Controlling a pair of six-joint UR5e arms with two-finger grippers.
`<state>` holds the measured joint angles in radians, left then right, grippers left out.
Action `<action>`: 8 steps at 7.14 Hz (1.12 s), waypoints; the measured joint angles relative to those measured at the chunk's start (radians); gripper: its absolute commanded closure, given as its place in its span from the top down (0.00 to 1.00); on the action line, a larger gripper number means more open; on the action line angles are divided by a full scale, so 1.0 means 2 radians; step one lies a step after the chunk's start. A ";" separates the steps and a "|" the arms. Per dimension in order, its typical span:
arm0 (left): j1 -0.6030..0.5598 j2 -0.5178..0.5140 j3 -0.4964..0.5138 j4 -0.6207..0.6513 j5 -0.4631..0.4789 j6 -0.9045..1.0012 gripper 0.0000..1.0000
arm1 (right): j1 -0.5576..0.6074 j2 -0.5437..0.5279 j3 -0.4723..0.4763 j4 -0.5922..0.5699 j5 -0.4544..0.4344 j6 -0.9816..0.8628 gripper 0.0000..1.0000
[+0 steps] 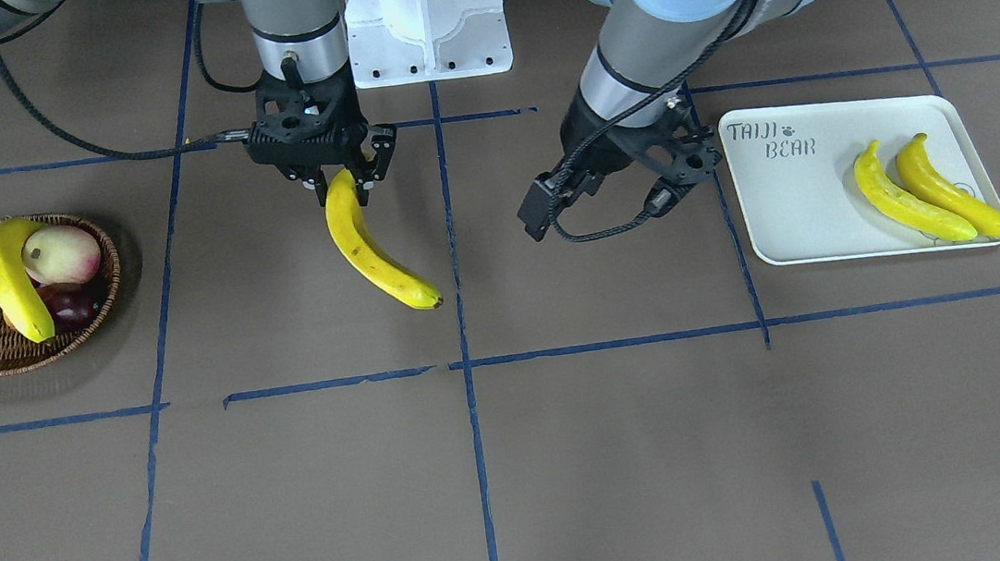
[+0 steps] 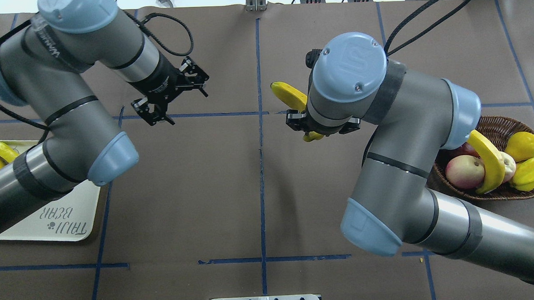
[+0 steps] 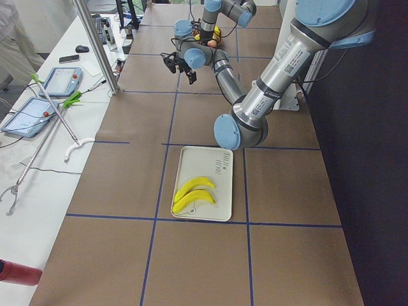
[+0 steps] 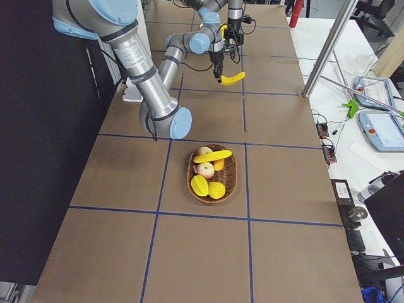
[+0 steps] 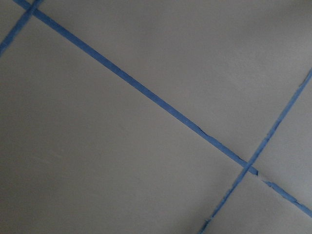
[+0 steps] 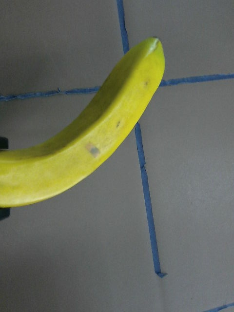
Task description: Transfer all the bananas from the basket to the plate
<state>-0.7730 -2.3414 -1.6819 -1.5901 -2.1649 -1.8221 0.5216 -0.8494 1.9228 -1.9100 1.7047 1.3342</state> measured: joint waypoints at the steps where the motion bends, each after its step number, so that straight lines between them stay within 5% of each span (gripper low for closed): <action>1: 0.003 -0.035 0.031 0.001 0.000 -0.022 1.00 | -0.020 0.013 -0.004 -0.007 -0.023 0.012 0.00; 3: 0.007 -0.073 0.073 0.001 0.001 -0.047 1.00 | -0.047 0.041 -0.009 -0.031 -0.057 0.022 0.00; 8: 0.034 -0.078 0.092 0.011 0.002 -0.053 0.99 | -0.071 0.054 -0.009 -0.042 -0.113 0.012 0.00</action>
<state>-0.7048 -2.4973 -1.4988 -1.5678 -2.1600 -1.9282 0.3791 -0.7409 1.9045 -1.9936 1.4791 1.3585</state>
